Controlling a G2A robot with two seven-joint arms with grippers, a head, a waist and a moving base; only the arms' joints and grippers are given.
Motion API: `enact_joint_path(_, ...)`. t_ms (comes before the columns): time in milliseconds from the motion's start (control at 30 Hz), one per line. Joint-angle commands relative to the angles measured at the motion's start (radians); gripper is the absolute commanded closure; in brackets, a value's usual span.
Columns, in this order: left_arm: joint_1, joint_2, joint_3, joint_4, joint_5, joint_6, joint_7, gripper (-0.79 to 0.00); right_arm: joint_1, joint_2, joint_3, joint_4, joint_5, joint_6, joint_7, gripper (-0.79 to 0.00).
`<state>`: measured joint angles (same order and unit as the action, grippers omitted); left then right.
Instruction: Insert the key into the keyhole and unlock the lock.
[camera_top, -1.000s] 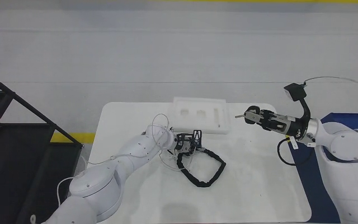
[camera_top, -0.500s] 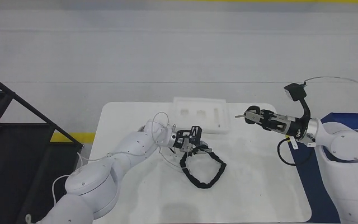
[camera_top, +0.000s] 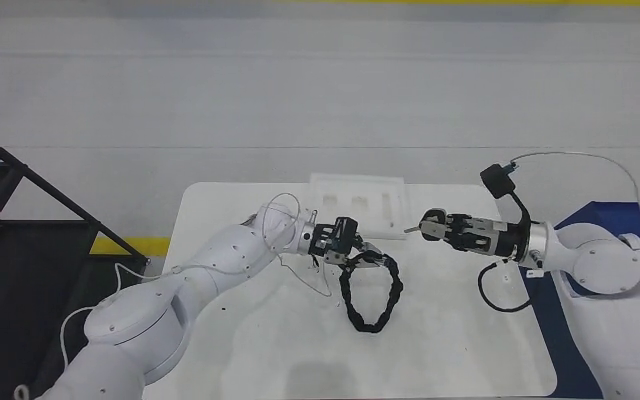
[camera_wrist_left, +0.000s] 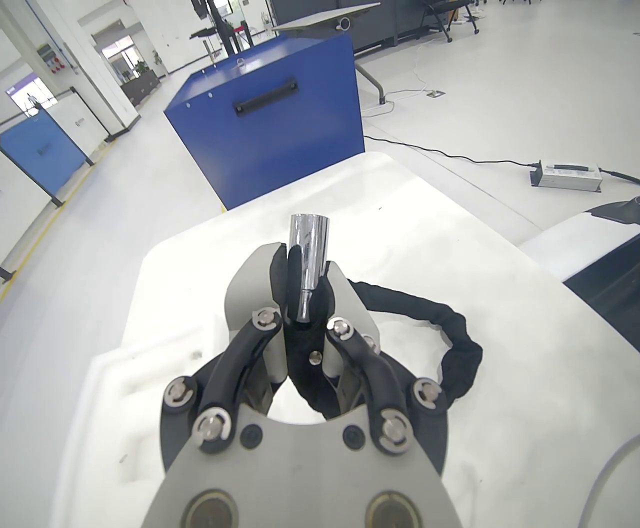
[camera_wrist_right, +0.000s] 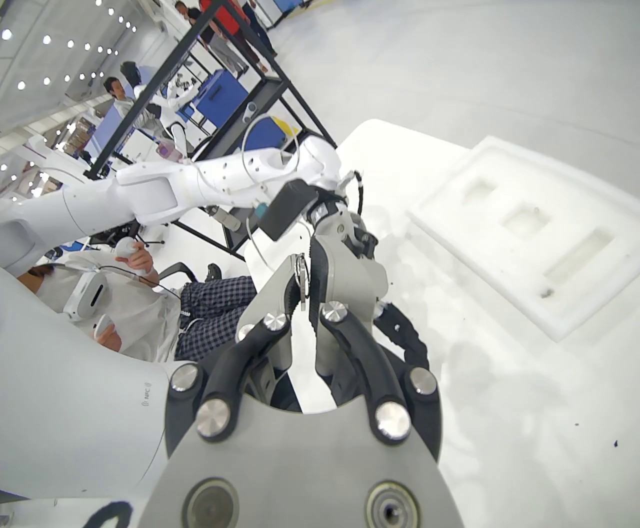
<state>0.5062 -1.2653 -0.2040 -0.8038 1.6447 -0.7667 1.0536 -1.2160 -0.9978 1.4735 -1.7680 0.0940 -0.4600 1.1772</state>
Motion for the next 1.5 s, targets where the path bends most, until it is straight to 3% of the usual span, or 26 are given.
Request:
enact_joint_path(0,-0.009,0.021,0.003,-0.032,-0.004,0.016,0.016,0.000,-0.008,0.002,-0.007,-0.013,0.001,0.006,0.006,0.000)
enact_joint_path(367,-0.034,0.124,0.033,-0.222,-0.031,0.068,0.068,0.000,-0.087,0.016,0.039,-0.082,0.013,0.028,-0.033,0.000)
enact_joint_path(600,-0.011,0.160,0.034,-0.276,-0.236,0.026,0.026,0.000,-0.166,0.027,0.093,-0.140,0.000,0.026,-0.053,0.000)
enact_joint_path(767,-0.015,0.167,0.034,-0.291,-0.314,-0.016,-0.016,0.000,-0.206,0.029,0.094,-0.180,-0.022,0.017,-0.100,0.000)
enact_joint_path(967,0.001,0.151,0.032,-0.271,-0.411,-0.046,-0.046,0.000,-0.240,0.027,0.095,-0.208,-0.072,0.024,-0.215,0.000)
enact_joint_path(1467,0.001,0.151,0.032,-0.271,-0.411,-0.046,-0.046,0.000,-0.242,0.027,0.095,-0.209,-0.073,0.023,-0.216,0.000)
